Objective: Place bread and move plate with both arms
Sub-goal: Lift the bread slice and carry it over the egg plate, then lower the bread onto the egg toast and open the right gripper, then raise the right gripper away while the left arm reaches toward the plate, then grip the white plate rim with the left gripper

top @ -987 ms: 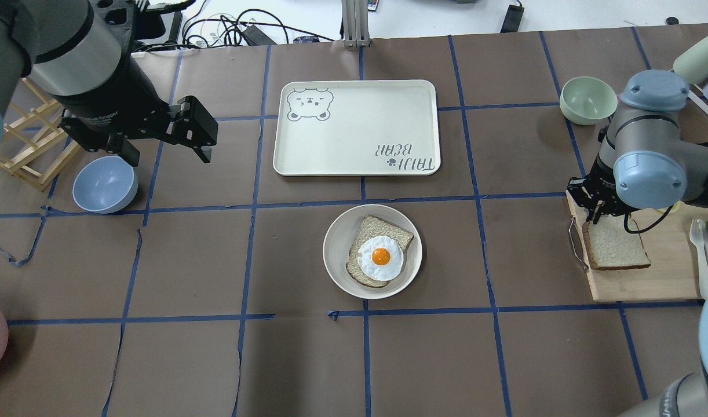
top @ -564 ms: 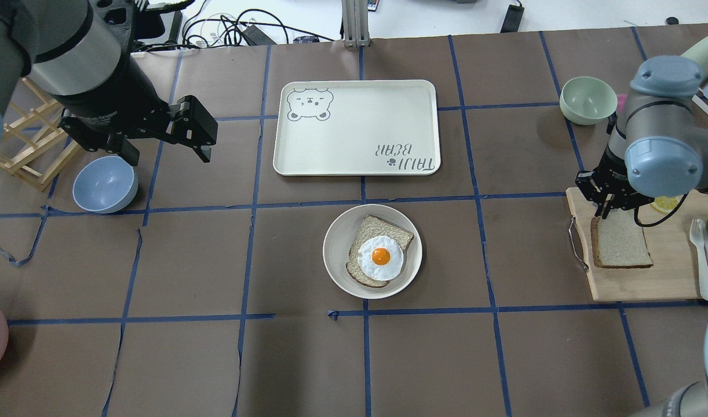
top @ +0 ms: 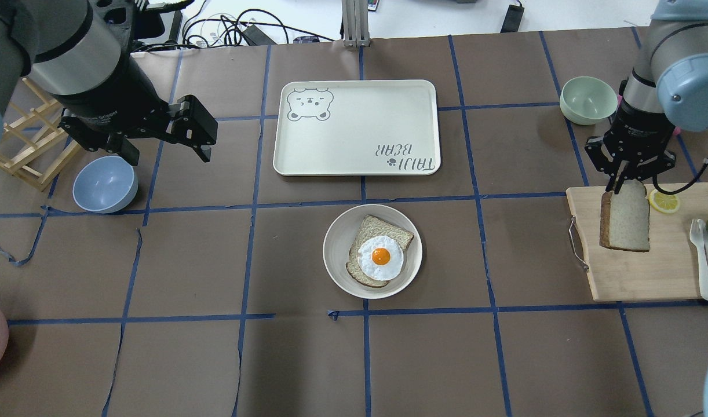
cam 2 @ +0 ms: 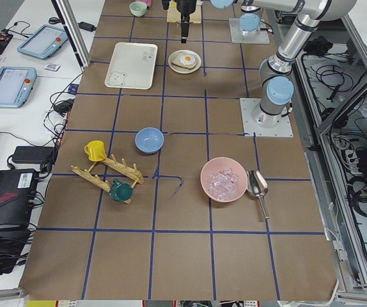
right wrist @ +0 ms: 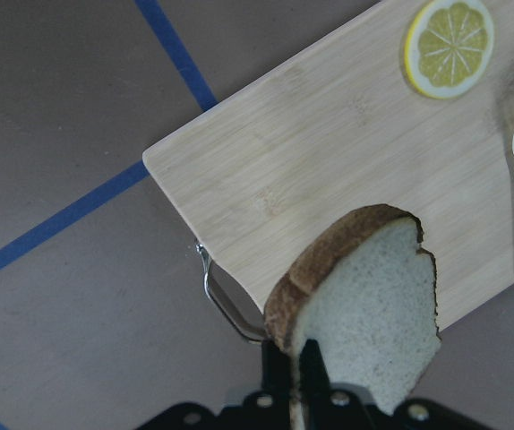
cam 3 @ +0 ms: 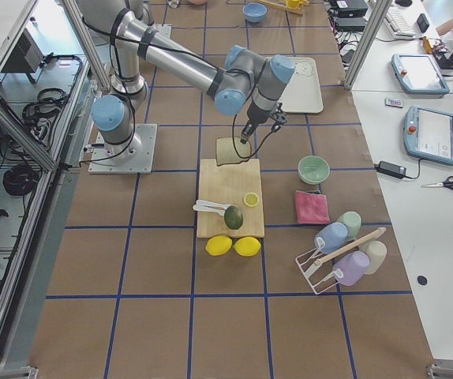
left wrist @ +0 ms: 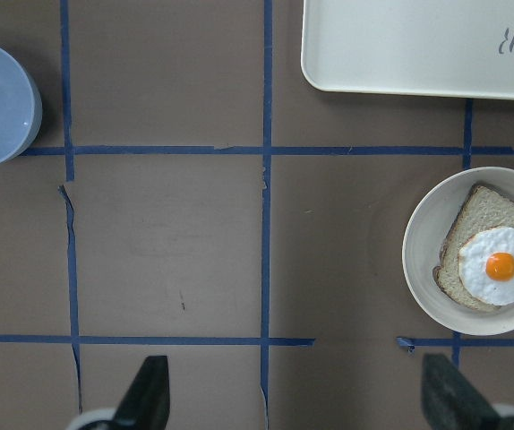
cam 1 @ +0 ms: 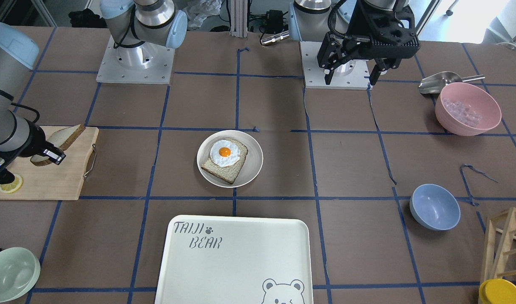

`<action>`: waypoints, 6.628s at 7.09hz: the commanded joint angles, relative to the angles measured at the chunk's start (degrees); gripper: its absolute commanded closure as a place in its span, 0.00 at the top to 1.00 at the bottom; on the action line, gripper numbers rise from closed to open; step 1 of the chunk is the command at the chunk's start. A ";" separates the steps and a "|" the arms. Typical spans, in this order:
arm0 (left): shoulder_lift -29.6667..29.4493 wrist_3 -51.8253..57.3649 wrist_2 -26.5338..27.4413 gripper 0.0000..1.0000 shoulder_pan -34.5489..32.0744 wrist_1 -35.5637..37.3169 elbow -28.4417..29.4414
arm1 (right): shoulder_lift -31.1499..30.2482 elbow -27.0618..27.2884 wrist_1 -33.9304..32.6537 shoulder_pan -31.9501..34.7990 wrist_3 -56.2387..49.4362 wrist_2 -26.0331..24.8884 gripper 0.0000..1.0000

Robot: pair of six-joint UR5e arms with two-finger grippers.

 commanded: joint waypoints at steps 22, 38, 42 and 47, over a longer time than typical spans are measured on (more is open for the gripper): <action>0.09 0.06 -0.03 1.00 0.01 0.02 0.00 | 8.47 -2.42 -13.62 33.27 51.75 14.51 1.00; -19.93 -21.56 -10.66 1.00 -10.35 34.90 -25.65 | -12.45 -4.26 -1.23 15.27 -18.05 12.40 1.00; -24.60 -21.74 -13.03 0.82 -11.23 37.99 -25.75 | -14.46 -4.44 3.07 14.80 -18.14 12.14 1.00; -25.66 -21.30 -13.03 0.20 -11.41 39.58 -25.58 | -15.79 -4.44 3.52 15.15 -18.23 12.14 1.00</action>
